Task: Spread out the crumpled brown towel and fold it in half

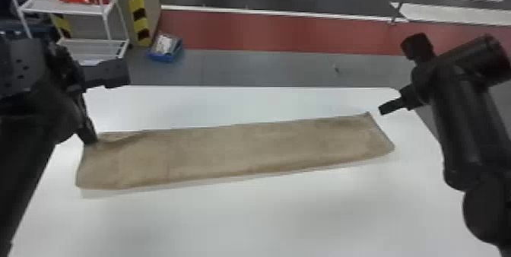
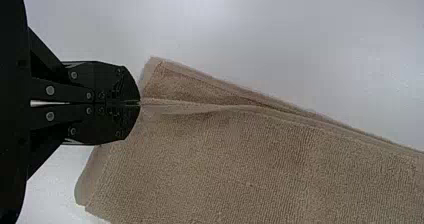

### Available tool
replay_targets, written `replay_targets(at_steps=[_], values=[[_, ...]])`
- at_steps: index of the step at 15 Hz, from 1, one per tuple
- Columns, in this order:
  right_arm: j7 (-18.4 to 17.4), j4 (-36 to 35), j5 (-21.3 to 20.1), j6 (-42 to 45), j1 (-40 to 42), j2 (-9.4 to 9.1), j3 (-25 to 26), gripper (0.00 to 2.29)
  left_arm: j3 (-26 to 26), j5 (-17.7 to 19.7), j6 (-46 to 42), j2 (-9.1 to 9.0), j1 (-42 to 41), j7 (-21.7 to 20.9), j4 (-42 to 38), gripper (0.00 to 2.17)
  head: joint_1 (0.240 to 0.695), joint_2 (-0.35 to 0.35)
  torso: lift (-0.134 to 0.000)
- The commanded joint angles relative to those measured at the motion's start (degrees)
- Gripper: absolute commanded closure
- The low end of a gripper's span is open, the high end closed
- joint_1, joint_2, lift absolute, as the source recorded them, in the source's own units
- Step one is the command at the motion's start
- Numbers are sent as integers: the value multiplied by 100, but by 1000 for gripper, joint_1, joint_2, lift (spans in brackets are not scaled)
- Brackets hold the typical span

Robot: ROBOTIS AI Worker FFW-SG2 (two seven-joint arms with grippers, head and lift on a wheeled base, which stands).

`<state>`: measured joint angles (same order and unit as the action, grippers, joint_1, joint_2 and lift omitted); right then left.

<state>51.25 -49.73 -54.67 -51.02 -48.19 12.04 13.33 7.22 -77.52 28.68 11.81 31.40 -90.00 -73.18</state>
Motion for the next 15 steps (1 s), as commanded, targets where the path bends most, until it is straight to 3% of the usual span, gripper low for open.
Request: replay_targets(at_steps=[1,2,3,4,5,8,11,15], values=[[8,-186,123,-62,152,0,82,36,-36,-9,-6,6,59,-57,31,1457,695,-130,-125],[52,-406,238,-115,248,0,82,43,-54,17,-6,23,59,-57,31,1447,695,-130,-125],[95,-555,334,-203,327,18,82,46,-89,114,11,32,59,-9,31,947,695,-129,-125],[104,-581,334,-221,327,35,64,46,-247,316,-6,32,50,176,14,248,695,-126,-125],[104,-617,317,-396,319,35,29,46,-247,553,-147,138,59,220,23,-1,695,-124,-125],[122,-696,264,-713,310,9,-15,56,-370,887,-516,296,59,369,-4,22,695,-119,-125],[87,-696,238,-941,231,9,20,56,-660,1520,-604,489,-2,448,-206,29,695,-117,-125],[60,-696,396,-1135,187,9,73,56,-1038,1705,-622,524,-459,422,-812,33,695,-108,-125]])
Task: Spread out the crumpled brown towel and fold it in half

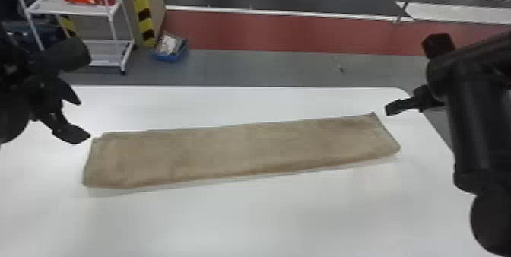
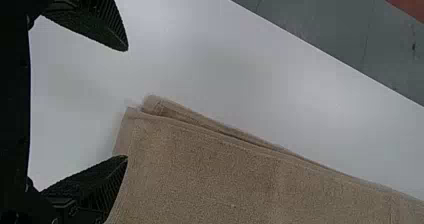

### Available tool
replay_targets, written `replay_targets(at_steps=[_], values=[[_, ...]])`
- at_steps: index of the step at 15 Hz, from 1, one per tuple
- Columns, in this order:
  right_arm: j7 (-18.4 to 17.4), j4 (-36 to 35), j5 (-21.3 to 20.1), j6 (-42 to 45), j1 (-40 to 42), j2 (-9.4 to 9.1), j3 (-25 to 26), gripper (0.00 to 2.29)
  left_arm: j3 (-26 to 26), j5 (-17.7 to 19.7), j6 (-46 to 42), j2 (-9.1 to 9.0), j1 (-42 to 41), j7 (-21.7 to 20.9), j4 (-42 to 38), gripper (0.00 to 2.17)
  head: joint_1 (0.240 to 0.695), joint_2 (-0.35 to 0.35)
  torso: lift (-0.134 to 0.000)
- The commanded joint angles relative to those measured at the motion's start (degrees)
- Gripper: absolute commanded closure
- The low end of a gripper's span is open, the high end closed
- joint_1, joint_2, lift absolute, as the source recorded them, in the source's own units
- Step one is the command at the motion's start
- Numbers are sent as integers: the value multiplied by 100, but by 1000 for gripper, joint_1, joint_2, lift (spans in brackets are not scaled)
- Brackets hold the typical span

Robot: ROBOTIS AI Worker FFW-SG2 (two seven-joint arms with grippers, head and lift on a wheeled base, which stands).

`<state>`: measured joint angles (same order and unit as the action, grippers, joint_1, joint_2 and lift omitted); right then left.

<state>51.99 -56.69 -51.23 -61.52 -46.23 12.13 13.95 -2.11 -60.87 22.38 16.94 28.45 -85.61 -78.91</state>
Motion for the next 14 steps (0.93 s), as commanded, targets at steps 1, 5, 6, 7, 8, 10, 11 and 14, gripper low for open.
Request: replay_targets(at_steps=[1,5,6,7,8,10,11,14], values=[[-14,-8,87,-155,-9,-8,11,56,-202,32,8,11,-261,-25,-353,33,695,-107,-125],[-31,-35,201,-454,-9,-17,73,56,-387,172,43,-7,-480,-78,-766,33,695,-96,-125],[-40,-35,201,-489,-9,-8,73,56,-448,190,43,-16,-524,-105,-783,36,695,-96,-125],[-31,-35,210,-507,9,-8,81,56,-457,190,43,-33,-559,-105,-845,36,695,-96,-125],[-23,-35,210,-542,17,0,81,56,-457,190,96,-42,-639,-105,-907,36,695,-97,-125],[-40,-43,210,-594,35,-8,55,56,-483,199,166,-59,-735,-105,-1030,36,695,-99,-125],[-40,-70,210,-612,35,-8,37,56,-501,199,219,-77,-806,-113,-1056,36,695,-100,-125],[-40,-184,245,-682,105,-26,-42,56,-518,199,219,-130,-902,-96,-1214,36,695,-103,-125]])
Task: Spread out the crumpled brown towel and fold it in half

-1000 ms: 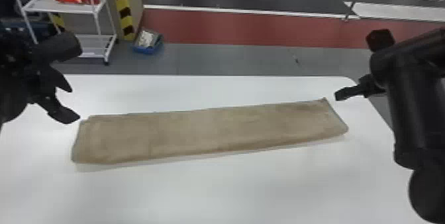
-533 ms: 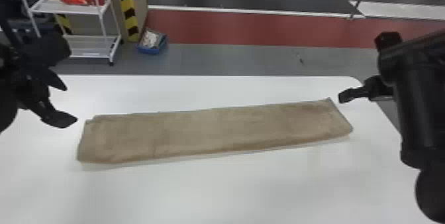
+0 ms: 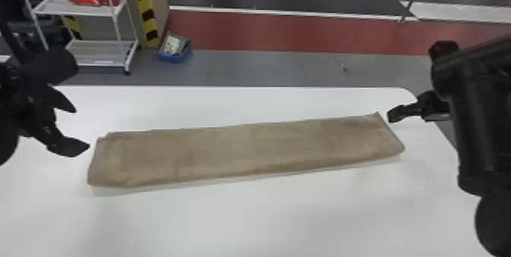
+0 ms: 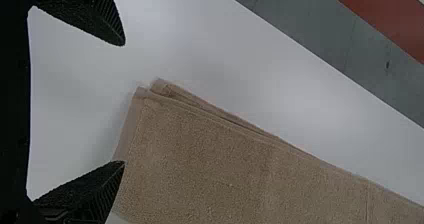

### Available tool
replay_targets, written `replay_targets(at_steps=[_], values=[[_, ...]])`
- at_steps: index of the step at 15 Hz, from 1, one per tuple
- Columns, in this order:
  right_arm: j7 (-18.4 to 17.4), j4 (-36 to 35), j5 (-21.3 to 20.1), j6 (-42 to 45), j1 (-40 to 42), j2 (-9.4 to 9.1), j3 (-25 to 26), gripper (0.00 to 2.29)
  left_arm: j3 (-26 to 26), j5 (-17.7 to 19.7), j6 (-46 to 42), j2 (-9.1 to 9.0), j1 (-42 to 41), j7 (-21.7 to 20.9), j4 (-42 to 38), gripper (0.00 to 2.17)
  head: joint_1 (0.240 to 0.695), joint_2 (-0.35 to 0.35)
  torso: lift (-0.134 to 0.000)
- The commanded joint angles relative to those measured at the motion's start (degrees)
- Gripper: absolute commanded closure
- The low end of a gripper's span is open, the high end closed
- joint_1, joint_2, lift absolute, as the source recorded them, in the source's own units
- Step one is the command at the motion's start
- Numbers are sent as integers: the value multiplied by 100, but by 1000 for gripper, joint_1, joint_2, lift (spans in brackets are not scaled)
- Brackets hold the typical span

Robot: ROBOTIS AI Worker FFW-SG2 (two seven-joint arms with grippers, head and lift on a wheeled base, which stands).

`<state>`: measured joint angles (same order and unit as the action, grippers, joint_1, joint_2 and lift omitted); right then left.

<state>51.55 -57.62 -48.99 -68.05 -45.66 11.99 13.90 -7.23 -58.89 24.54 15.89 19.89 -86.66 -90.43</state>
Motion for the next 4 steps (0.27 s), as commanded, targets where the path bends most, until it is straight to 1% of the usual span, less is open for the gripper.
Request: replay_targets(at_steps=[1,4], values=[[4,-118,57,-47,74,-12,-63,56,-15,1,3,-34,-46,9,-72,36,695,-103,-125],[-13,-118,74,-47,92,23,-116,56,-15,-8,3,-86,-134,62,-168,46,695,-103,-125]])
